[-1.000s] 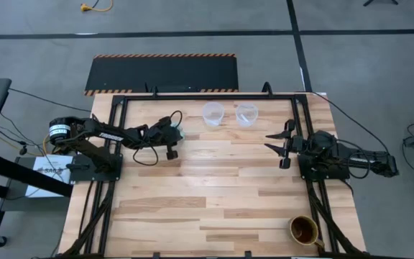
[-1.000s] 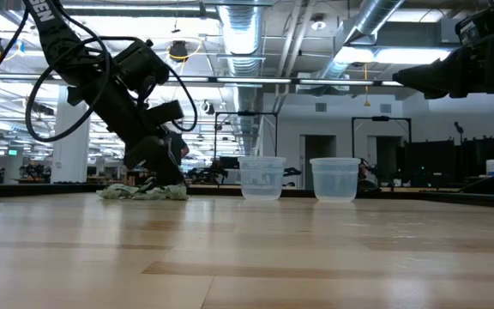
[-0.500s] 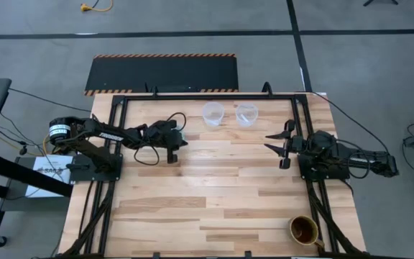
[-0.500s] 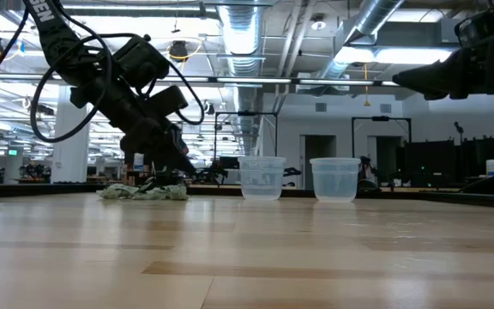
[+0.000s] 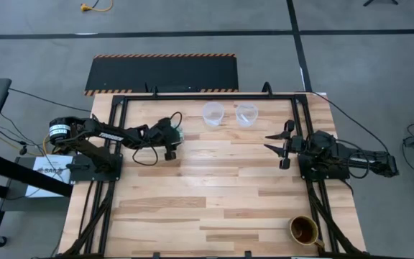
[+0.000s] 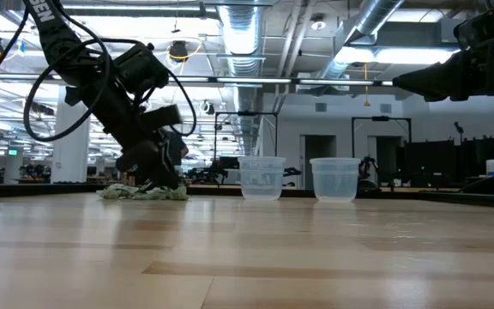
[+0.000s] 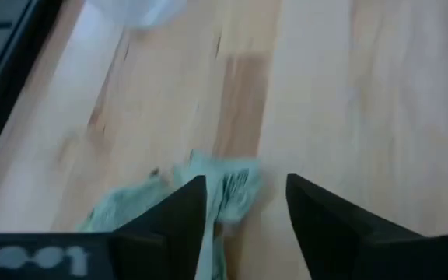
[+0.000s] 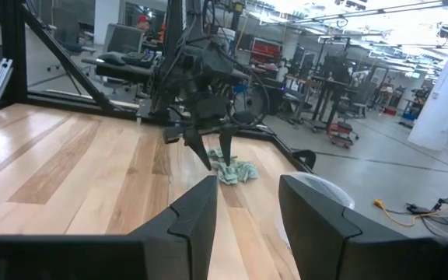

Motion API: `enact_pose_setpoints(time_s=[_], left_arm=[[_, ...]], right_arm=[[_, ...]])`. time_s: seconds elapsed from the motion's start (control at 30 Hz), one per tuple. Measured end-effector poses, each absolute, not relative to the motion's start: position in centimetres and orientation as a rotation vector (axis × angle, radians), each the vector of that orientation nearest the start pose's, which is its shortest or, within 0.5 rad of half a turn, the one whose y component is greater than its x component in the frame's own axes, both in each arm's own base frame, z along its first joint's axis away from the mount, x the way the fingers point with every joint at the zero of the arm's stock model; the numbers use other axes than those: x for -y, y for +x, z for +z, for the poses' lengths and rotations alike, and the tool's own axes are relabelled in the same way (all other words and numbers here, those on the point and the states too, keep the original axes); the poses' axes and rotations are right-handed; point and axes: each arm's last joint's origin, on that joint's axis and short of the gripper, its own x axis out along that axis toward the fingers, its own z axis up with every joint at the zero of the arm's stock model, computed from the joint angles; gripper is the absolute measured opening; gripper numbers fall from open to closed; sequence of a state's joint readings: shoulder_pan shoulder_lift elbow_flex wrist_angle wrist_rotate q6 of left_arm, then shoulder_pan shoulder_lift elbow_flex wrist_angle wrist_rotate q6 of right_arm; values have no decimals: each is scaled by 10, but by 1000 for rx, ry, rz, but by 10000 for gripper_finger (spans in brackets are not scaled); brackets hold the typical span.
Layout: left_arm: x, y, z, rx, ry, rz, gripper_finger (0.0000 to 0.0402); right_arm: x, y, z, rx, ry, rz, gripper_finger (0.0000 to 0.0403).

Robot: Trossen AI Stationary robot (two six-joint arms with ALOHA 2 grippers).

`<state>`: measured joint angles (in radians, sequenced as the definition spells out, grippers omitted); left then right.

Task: Pick and place Stevia / Truvia into bins
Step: Put the stevia packet into the left transparent container

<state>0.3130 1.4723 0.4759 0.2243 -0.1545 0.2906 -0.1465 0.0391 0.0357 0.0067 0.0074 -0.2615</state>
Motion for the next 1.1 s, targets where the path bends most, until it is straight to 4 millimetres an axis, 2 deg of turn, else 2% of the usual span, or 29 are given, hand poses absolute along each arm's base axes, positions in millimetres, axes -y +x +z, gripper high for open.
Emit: enact_pose_setpoints(time_s=[0.9, 1.0, 1.1], left_arm=[[-81, 235, 125, -847, 315, 288, 174], [-82, 240, 117, -878, 311, 270, 174], [-85, 255, 107, -911, 321, 243, 173]], right_arm=[[15, 97, 173, -17, -270, -155, 134], [15, 97, 173, -18, -270, -161, 134], [15, 97, 173, -20, -269, -178, 134]])
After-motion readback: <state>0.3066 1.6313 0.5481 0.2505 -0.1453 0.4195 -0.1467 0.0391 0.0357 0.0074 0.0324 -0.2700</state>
